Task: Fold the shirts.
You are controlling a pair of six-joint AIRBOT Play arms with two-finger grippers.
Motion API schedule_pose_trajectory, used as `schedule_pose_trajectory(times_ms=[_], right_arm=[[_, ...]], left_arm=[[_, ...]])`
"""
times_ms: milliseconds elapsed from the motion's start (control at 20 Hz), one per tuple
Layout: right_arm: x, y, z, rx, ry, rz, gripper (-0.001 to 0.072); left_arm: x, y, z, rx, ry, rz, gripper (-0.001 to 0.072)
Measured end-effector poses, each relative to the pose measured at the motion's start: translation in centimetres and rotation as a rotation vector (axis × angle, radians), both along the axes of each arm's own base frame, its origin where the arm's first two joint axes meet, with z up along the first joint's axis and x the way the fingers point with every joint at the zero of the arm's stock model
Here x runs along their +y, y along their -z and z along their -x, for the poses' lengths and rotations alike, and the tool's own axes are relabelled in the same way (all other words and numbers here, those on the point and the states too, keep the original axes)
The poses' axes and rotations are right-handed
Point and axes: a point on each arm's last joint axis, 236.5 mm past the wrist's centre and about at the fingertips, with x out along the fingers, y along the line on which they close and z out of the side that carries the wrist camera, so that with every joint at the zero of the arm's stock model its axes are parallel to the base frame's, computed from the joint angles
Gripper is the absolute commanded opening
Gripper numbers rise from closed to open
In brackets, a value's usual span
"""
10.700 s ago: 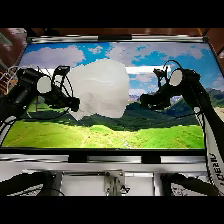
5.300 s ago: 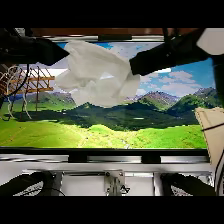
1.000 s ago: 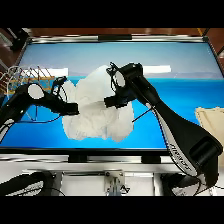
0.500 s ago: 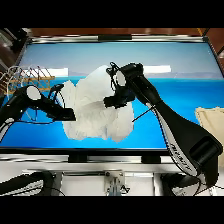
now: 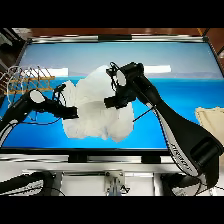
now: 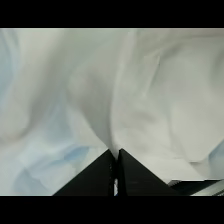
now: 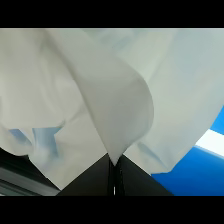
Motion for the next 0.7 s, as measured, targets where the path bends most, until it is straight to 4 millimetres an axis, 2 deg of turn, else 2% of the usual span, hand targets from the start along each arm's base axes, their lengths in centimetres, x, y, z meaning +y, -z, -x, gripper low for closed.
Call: schedule_pose_trajectory(times_ms=[150, 300, 400, 600, 700], right_arm=[[-2.0, -2.0, 0.9, -0.011, -0.013, 0.051, 0.0051], [-3.2, -4.7, 2.0, -0.034, 0.009, 0.052, 0.005], [-2.8, -6.0, 3.2, -0.032, 0.016, 0.028, 0.005], [-1.1, -6.5, 4.9, -0.035, -0.002, 0.018, 0.005], [-0.8, -6.4, 5.2, -0.043, -0.009, 0.031, 0.005]], left_arm=[[0.2, -5.6, -1.9, -0.136, 0.023, 0.02, 0.0053], [0.9, -9.9, -1.5, -0.207, 0.055, 0.01, 0.0054], [1.0, -10.8, -0.3, -0.189, 0.087, 0.004, 0.0054], [1.0, -10.4, 1.8, -0.127, 0.131, -0.004, 0.0064], [1.3, -10.3, 2.3, -0.105, 0.134, -0.005, 0.0171]])
